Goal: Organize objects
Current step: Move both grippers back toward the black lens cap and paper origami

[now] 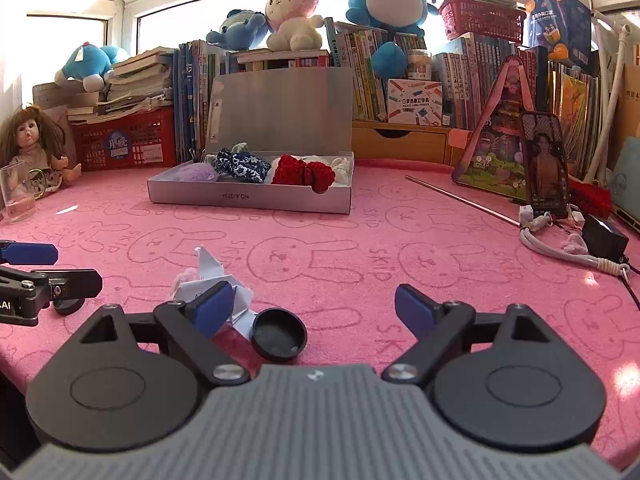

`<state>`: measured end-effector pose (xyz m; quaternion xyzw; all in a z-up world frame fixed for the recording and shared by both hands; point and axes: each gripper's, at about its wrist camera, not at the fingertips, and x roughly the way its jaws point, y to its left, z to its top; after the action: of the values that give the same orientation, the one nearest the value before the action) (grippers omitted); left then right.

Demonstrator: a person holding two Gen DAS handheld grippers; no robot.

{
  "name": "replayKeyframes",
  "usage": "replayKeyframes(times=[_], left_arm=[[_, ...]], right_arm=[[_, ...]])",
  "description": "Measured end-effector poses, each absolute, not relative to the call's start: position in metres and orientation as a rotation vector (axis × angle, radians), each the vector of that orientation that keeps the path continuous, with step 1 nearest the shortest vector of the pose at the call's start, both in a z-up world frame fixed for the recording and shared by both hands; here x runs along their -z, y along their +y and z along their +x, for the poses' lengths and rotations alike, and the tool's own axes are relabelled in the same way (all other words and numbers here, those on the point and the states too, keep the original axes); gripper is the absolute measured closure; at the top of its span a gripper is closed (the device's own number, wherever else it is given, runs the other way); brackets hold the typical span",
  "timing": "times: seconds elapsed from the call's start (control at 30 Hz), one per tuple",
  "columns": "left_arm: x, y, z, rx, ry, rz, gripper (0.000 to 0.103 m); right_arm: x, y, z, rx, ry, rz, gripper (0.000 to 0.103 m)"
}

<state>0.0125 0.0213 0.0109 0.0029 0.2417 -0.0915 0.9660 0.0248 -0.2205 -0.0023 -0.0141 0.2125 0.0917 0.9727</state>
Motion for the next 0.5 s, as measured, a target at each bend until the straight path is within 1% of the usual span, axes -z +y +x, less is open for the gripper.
replayKeyframes(times=[0.5], left_arm=[[0.001, 0.027, 0.011, 0.133, 0.519, 0.013, 0.009]], right_arm=[[0.017, -0.214, 0.025, -0.099, 0.463, -0.091, 0.014]])
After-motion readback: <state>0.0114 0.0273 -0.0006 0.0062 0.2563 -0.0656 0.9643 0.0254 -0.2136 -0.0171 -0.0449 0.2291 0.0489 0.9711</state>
